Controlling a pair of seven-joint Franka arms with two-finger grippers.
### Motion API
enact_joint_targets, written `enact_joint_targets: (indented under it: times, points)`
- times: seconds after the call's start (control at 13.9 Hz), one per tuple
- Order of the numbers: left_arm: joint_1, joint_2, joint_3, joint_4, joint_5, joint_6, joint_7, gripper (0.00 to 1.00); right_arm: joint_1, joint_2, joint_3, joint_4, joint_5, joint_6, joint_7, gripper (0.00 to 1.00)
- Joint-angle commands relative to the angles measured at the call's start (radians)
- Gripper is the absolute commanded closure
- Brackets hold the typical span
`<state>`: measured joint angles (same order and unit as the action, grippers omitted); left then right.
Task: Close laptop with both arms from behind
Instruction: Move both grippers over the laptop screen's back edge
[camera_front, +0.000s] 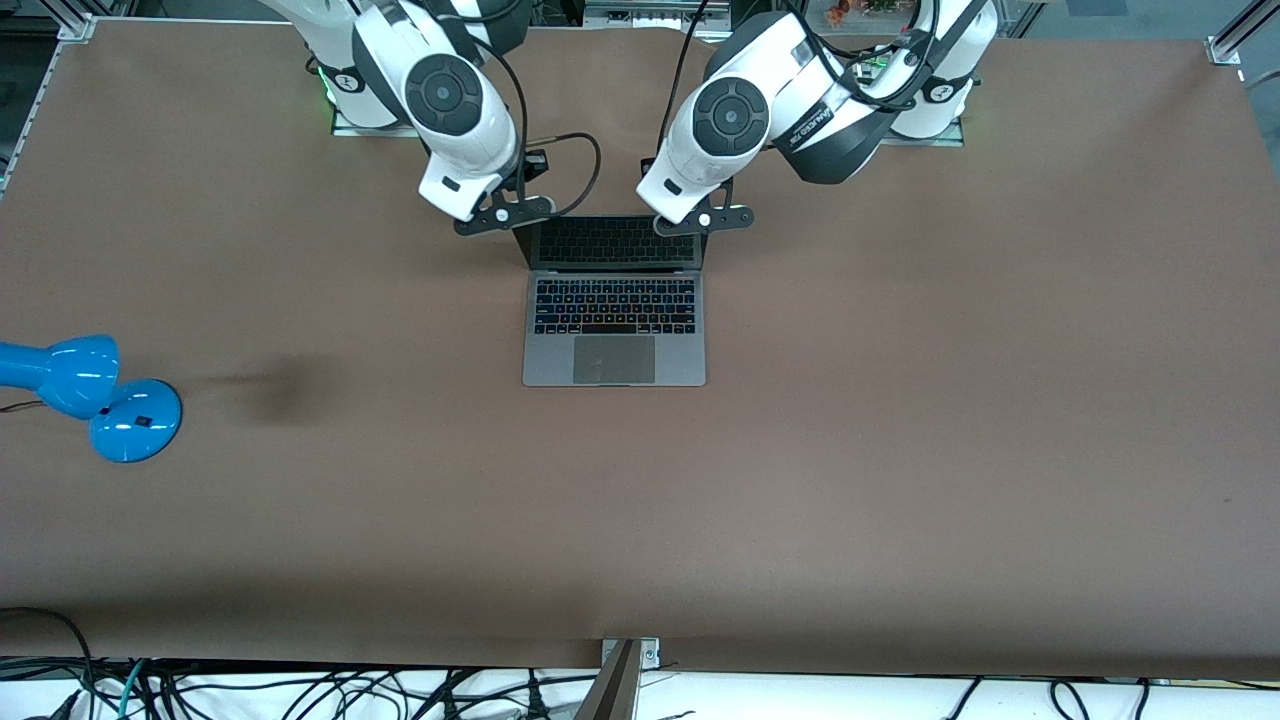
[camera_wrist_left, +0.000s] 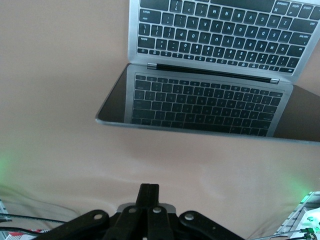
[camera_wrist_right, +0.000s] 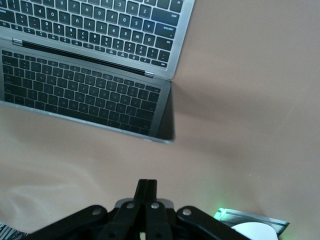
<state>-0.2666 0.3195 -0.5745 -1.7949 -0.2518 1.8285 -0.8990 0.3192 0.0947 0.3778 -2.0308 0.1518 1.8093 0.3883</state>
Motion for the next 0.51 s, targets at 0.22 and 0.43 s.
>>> enact_joint_targets:
  times: [0.22,0.43]
  points:
    - [-0.005,0.044,0.008,0.014,0.077,0.034,-0.026,1.0,0.017,0.063,0.001,0.023,-0.012,0.068,0.011,1.0]
    - [0.001,0.068,0.016,0.023,0.109,0.061,-0.028,1.0,0.014,0.095,0.0,0.049,-0.026,0.091,0.011,1.0]
